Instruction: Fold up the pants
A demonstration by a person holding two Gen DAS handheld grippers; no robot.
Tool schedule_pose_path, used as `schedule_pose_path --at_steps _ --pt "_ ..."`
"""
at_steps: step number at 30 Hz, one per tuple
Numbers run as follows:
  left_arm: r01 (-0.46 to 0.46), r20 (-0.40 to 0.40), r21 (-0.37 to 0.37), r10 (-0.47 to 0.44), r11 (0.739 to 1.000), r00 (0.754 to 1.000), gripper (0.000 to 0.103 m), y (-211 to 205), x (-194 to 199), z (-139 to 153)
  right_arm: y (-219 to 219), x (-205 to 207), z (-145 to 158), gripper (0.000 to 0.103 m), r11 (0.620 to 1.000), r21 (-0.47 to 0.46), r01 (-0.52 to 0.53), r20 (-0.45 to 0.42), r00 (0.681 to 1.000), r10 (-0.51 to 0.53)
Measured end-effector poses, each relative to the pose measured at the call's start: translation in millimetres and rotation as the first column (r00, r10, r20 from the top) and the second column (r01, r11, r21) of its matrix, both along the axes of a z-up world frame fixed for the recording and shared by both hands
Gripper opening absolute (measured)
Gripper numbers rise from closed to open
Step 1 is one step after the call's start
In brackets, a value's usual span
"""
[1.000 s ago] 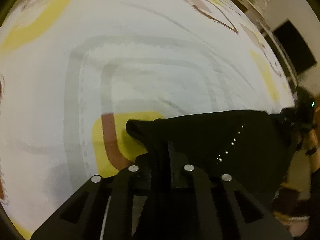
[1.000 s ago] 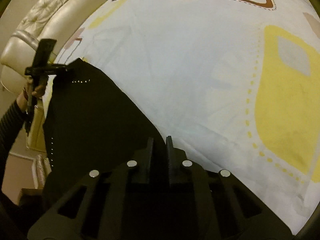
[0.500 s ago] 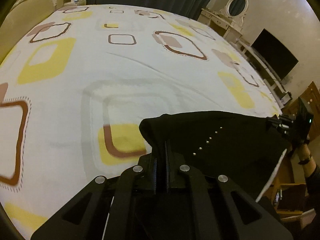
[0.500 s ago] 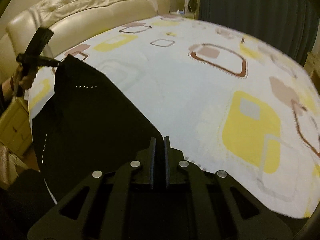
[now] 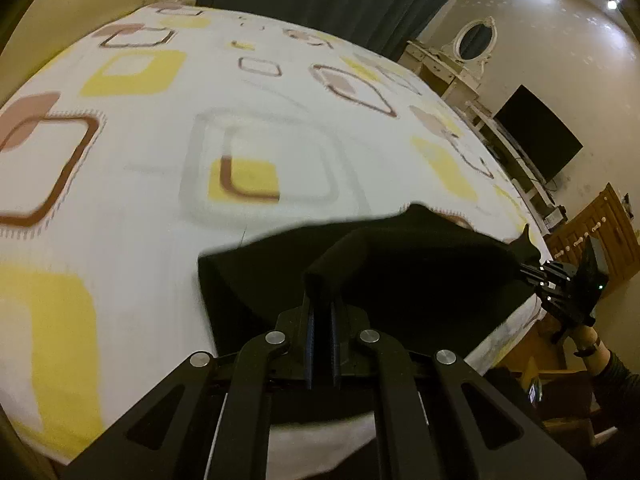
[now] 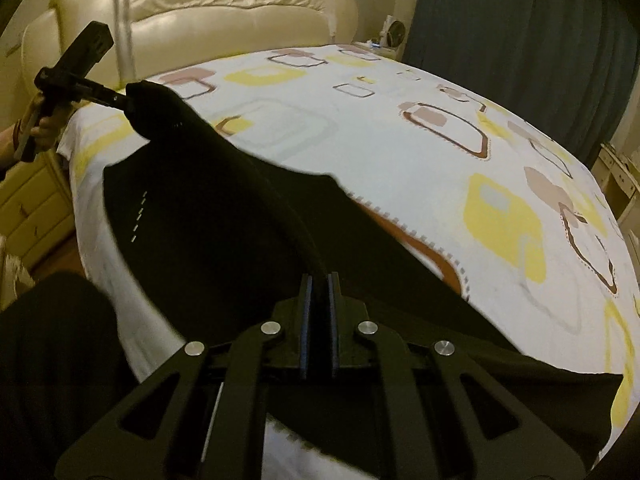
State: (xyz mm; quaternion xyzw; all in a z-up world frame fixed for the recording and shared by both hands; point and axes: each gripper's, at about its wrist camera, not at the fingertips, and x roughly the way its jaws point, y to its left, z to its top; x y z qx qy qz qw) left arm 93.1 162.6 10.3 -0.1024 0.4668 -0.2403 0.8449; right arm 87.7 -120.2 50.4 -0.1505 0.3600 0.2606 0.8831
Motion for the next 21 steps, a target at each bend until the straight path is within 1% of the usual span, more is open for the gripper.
schedule_pose_path --at_steps 7,13,17,21 --pt "-0.037 -0.03 -0.004 0.037 0.999 0.999 0.009 8.1 -28.4 -24.5 15.2 -24.4 -27.0 0.007 0.998 -0.065 -0.022 -0.027 0.999 0.02" --pt "-0.067 -0.079 0.006 0.067 0.998 0.995 0.01 10.4 -37.5 -52.1 22.7 -31.6 -47.6 0.007 0.997 -0.074 -0.013 -0.07 0.998 0.008" --pt "-0.076 -0.096 0.017 0.078 0.997 0.992 0.01 11.0 -39.9 -62.4 25.3 -36.9 -57.8 0.008 0.997 -0.08 -0.007 -0.089 0.996 0.0" --pt "-0.11 -0.102 0.007 0.11 0.994 0.989 0.01 17.8 -41.6 -66.6 26.6 -40.5 -60.8 0.008 0.997 -0.077 -0.004 -0.096 0.995 -0.003"
